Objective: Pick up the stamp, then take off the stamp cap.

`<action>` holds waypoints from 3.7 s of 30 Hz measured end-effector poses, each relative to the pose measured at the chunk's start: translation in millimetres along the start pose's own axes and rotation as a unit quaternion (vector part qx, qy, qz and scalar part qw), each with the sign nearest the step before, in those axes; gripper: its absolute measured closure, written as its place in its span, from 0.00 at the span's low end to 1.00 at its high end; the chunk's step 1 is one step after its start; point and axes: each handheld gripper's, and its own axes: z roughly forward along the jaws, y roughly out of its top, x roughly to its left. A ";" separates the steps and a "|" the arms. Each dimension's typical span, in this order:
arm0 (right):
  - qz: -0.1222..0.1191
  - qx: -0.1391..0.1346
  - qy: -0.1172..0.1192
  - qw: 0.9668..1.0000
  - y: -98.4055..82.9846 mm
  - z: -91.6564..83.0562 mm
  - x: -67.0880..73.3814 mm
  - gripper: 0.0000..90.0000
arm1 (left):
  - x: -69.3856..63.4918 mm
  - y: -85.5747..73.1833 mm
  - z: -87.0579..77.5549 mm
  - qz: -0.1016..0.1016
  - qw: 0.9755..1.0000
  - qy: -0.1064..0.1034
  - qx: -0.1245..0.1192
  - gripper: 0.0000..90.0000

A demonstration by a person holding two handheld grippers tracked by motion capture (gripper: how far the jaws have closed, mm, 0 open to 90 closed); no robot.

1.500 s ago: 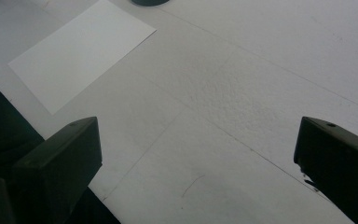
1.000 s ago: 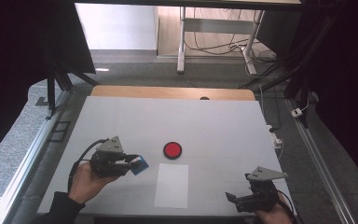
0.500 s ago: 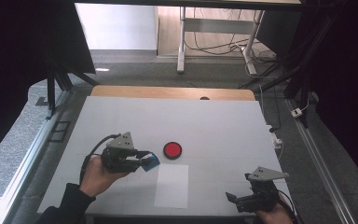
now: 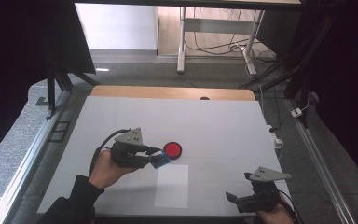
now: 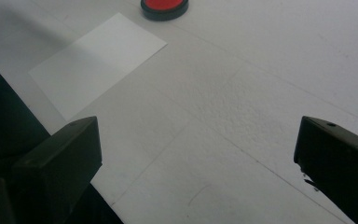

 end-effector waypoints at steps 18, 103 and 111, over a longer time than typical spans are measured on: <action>-0.018 -0.010 0.004 1.000 3.6 -0.2 3.6 0.01 | -1.5 12.1 10.1 0.017 1.000 -0.011 -0.005 0.78; -0.118 -0.008 0.237 0.964 97.2 118.9 68.1 0.13 | 0.2 5.6 14.1 0.051 0.993 -0.104 -0.023 0.78; -0.127 -0.027 0.288 0.949 101.4 117.7 64.8 0.47 | 2.0 3.9 11.3 0.056 0.990 -0.123 -0.041 0.78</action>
